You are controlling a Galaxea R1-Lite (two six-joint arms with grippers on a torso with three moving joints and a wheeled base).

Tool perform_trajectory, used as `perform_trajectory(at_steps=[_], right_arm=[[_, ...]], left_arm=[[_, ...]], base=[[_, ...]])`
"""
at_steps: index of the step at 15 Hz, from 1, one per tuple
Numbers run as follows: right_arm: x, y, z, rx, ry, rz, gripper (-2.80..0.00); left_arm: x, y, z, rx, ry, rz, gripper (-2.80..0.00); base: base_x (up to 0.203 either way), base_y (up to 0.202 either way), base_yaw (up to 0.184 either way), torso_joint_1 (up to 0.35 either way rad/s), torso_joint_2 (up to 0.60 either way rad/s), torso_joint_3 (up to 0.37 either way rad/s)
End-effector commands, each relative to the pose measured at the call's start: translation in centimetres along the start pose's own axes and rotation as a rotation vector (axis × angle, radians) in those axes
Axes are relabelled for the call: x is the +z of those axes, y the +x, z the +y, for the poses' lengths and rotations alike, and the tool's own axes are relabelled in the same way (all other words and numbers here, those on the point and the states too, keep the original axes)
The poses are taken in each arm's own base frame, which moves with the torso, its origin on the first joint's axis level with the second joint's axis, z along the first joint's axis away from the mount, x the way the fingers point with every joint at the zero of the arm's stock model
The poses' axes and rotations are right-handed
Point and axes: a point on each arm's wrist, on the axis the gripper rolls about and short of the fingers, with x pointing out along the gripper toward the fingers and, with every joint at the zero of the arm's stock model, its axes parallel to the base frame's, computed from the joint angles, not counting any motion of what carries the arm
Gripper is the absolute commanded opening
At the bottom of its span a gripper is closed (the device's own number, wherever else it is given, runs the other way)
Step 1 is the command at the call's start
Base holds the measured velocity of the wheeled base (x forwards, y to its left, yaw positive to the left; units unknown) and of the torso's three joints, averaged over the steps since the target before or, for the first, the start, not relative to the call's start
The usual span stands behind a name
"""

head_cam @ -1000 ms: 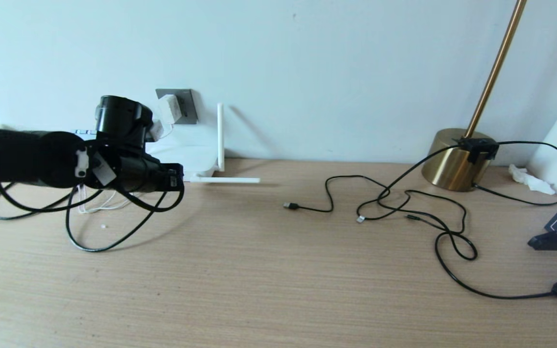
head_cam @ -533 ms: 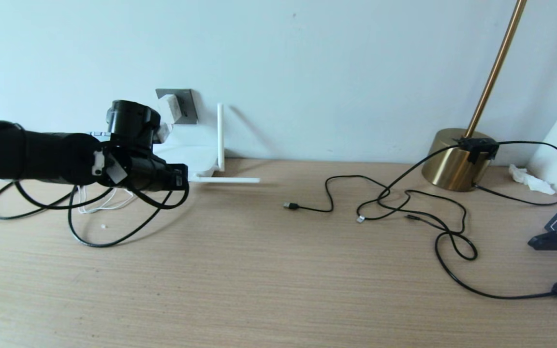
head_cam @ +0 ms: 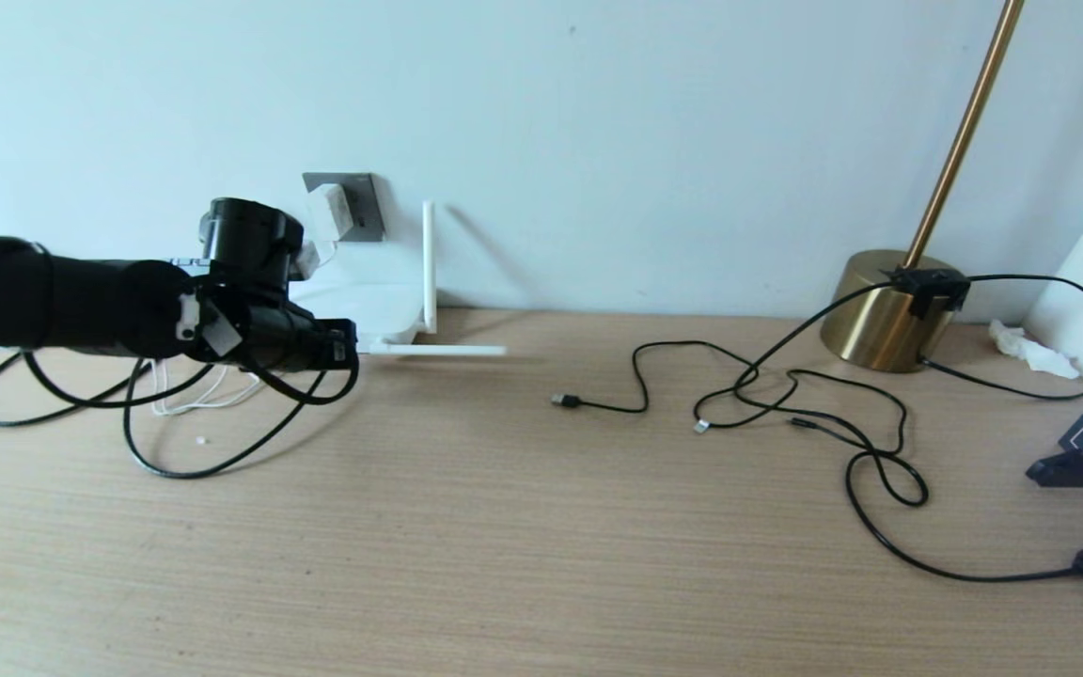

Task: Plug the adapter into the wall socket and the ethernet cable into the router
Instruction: Align cable and router interface

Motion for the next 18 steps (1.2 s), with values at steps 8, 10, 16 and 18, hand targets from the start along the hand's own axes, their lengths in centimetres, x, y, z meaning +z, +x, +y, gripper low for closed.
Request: perform_trajectory(at_steps=[8, 10, 16, 18], right_arm=[[0.0, 0.0, 0.0, -0.001, 0.0, 0.002, 0.0], [0.0, 0.0, 0.0, 0.0, 0.0, 0.002, 0.0], [0.0, 0.0, 0.0, -0.001, 0.0, 0.002, 0.0], [0.0, 0.0, 0.0, -0.001, 0.0, 0.002, 0.0]], left_arm=[[0.3, 2.0, 0.0, 0.003, -0.01, 0.003, -2.8], [0.4, 2.0, 0.0, 0.002, -0.01, 0.0, -2.8], [0.6, 1.8, 0.0, 0.001, -0.012, -0.008, -2.8], [0.7, 1.7, 0.0, 0.001, -0.01, -0.009, -2.8]], base=[[0.0, 0.0, 0.0, 0.0, 0.0, 0.0], [0.0, 0.0, 0.0, 0.0, 0.0, 0.0], [0.0, 0.0, 0.0, 0.0, 0.0, 0.0], [0.0, 0.0, 0.0, 0.0, 0.0, 0.0]])
